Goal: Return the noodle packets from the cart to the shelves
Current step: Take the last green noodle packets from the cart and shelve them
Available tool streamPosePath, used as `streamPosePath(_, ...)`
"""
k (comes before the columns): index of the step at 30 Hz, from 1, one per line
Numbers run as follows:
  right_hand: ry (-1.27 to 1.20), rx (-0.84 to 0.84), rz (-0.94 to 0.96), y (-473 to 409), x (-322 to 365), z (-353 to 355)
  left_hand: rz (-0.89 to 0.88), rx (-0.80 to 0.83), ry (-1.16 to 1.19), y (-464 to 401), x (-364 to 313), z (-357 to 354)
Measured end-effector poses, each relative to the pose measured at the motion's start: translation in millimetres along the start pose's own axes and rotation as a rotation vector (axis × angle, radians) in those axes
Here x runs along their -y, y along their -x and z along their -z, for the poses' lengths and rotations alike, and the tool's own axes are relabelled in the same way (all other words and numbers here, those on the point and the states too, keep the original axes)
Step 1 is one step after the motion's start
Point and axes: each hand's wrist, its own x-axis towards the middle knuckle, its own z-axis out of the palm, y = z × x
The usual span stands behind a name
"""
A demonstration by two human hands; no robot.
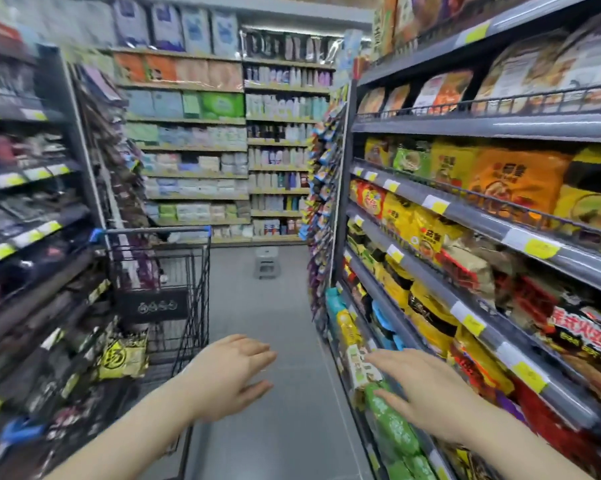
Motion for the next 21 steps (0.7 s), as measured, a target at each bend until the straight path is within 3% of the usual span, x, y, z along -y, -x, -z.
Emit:
streamPosePath(7,-0.019,-0.049,0.247,-95,72,-6,0.274,0.085,-0.104,99,51,22)
streamPosePath(15,-0.028,-0.078,0.393,-209,174,-6,0.355,0.144,-0.214,175,155,41)
streamPosePath(21,-0.036,-0.087,0.396,-304,244,4,0.378,0.134,-0.237,216,262,43)
